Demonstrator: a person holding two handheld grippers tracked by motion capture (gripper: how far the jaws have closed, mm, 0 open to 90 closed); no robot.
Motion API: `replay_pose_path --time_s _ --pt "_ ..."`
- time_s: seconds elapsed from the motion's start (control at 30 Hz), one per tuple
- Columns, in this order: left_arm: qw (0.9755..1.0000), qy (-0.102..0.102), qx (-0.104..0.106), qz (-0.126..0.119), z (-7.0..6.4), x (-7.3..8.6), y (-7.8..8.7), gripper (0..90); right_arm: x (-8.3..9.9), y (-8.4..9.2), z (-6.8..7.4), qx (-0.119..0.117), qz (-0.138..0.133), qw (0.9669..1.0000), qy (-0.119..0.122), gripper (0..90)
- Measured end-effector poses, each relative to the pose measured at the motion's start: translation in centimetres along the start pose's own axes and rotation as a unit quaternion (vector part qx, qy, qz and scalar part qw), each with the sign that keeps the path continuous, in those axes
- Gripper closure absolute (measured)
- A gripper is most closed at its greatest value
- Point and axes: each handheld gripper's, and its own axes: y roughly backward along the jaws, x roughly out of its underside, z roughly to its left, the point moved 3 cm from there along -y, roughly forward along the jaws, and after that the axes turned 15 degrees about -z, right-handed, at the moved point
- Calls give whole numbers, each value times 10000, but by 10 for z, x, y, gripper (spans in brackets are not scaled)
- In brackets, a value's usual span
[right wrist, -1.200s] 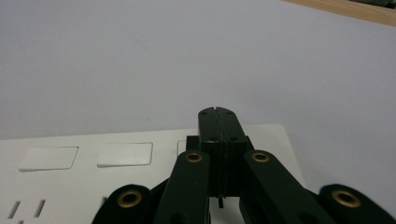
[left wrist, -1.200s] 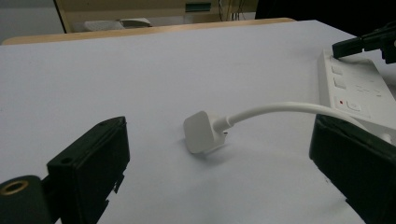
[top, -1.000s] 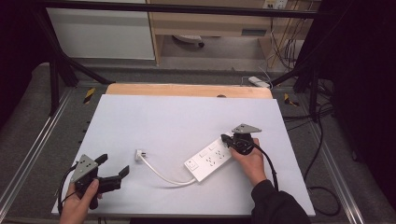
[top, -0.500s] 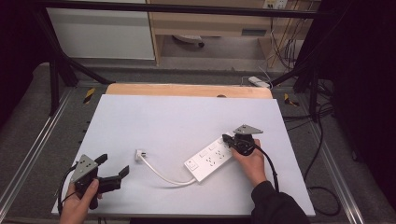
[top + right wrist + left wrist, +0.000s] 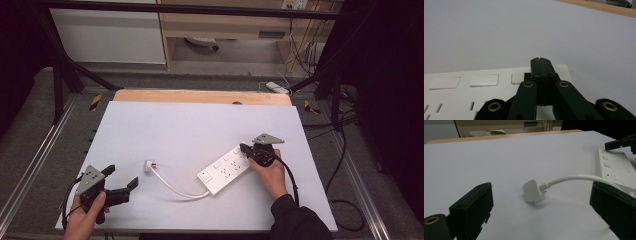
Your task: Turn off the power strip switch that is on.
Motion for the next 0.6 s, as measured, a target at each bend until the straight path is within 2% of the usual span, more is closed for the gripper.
replay_pose_path --time_s 0.6 --pt "10000 -26 -14 29 0 1 0 52 -6 6 4 -73 -167 9997 -148 900"
